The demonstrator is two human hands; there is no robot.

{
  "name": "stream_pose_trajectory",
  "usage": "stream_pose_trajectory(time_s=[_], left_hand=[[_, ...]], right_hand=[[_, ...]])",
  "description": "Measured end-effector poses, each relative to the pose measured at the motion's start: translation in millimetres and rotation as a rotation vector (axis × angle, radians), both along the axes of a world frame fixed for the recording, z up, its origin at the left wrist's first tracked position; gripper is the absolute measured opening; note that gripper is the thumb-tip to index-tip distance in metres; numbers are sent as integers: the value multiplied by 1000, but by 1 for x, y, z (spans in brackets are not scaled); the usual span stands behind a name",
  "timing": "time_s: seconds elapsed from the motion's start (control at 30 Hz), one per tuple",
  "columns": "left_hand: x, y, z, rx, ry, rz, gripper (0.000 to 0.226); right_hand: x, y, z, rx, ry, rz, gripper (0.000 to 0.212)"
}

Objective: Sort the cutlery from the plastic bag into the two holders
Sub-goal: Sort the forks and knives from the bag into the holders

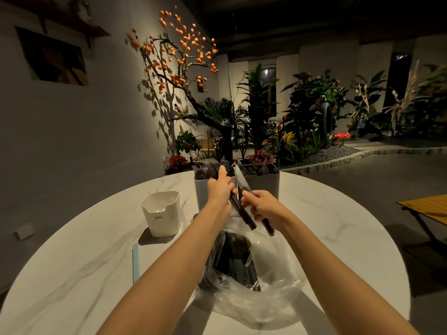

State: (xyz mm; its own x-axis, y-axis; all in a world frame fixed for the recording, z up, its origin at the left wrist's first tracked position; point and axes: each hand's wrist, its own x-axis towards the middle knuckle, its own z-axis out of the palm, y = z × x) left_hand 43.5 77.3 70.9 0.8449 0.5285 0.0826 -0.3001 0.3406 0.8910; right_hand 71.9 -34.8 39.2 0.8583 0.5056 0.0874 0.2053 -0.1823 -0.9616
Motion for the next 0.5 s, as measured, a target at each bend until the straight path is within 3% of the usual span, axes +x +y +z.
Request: stream_pose_trajectory(time_s=[0.1,0.23,0.37,0.5], left_hand=[[10,0,3,3,34,13,44],[24,0,7,-15,28,-22,4],[39,4,7,-21,31,-36,19],[50,9,10,-42,28,-22,19]], right_hand=[[10,4,15,101,-4,-55,32],[26,11,30,224,-53,-88,34],[37,14,42,322,-117,-99,27],[55,17,45,240,-317,-200,29]])
